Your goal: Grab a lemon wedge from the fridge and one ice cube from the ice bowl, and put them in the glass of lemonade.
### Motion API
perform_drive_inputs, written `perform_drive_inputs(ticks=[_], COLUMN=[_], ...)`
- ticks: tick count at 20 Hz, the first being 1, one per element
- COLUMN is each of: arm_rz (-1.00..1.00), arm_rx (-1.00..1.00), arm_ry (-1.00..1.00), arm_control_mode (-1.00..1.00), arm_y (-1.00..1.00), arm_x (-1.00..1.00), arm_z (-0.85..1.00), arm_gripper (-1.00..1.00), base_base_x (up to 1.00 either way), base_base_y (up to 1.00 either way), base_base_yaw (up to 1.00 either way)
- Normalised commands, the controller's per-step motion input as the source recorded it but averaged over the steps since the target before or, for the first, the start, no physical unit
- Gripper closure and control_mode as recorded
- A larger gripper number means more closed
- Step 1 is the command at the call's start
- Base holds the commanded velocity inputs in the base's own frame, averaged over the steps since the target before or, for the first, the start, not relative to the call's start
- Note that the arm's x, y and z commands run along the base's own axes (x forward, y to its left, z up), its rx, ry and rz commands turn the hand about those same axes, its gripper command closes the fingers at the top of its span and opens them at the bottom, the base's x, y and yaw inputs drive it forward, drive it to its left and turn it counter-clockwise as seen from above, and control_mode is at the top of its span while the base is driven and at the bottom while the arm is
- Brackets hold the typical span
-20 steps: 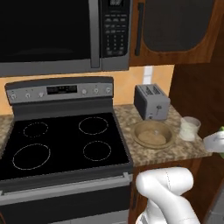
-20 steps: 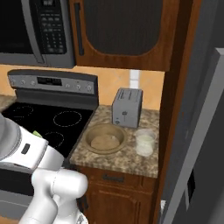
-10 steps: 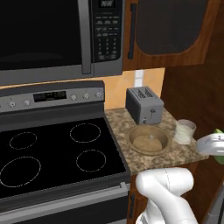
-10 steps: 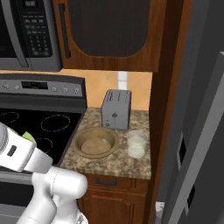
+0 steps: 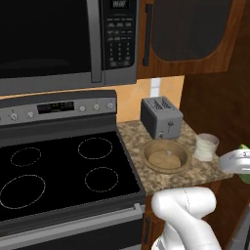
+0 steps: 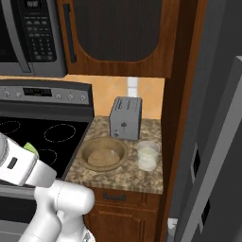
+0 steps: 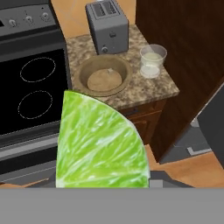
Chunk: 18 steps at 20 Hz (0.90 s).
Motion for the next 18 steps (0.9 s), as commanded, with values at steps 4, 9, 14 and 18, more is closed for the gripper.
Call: perform_drive_inputs(ticks=[4,9,14,18], arm_rz=[-0.01,-0.01,-0.03,-0.13], arm_rx=[-0.04,-0.01,0.0,0.0], arm_ry=[0.0,0.01,0.13,0.28], arm_control_mode=[-1.0,-1.0,-1.0,-1.0], arm_y=[-0.12,-0.28,-0.81,-0.84], arm_x=[0.83,1.0,0.99,0.98], arm_z=[-0.04,-0.08,-0.38,-0.51], arm_gripper=[1.0,1.0,1.0,1.0], base_base_x=[0.0,0.0,0.0,0.0], base_base_y=[0.0,0.0,0.0,0.0], base_base_yaw=[0.0,0.0,0.0,0.0])
